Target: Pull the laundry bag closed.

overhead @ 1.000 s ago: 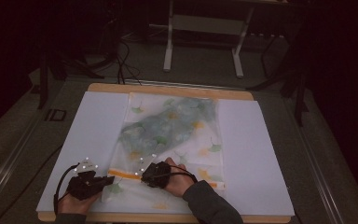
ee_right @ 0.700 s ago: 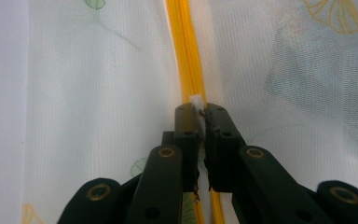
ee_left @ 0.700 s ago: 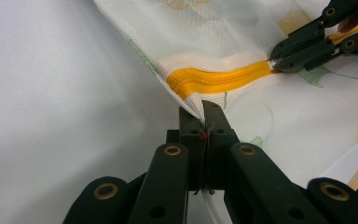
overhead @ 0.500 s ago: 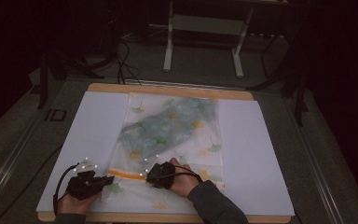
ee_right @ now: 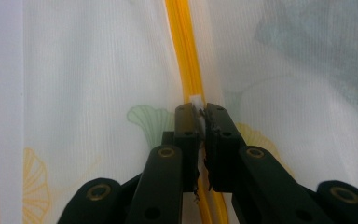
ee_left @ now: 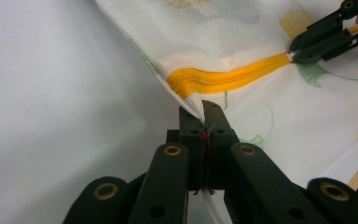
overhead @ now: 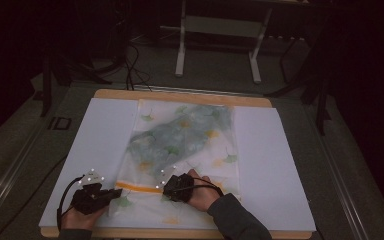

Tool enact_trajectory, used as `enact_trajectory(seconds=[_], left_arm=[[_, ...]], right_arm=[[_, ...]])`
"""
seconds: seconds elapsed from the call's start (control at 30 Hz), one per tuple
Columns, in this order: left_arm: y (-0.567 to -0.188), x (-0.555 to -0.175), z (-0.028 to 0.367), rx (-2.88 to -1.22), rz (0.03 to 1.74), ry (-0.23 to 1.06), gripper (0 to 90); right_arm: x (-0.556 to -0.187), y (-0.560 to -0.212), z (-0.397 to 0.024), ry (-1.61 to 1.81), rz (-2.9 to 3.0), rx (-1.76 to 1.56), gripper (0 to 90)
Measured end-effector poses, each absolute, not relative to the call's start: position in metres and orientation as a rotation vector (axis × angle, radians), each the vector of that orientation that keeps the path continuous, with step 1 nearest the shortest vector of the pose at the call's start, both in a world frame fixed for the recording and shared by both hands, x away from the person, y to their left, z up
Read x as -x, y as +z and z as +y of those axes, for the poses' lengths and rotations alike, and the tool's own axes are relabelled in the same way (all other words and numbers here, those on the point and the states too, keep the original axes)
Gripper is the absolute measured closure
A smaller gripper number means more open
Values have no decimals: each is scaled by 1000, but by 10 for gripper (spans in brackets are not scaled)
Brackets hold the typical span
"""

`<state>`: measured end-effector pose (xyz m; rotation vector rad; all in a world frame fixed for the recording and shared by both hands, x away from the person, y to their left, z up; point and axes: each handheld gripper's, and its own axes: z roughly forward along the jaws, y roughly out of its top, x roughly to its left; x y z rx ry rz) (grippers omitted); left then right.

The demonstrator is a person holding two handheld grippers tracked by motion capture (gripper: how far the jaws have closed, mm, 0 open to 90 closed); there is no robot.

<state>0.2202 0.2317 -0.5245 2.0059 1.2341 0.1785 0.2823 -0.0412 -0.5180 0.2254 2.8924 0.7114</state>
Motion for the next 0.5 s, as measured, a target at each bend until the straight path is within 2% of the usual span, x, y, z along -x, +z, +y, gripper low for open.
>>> enact_trajectory(seconds=[0.5], left_arm=[[-525, -220, 232, -2005, 1238, 180, 886]], right_arm=[[-282, -517, -57, 699, 2889, -254, 846]])
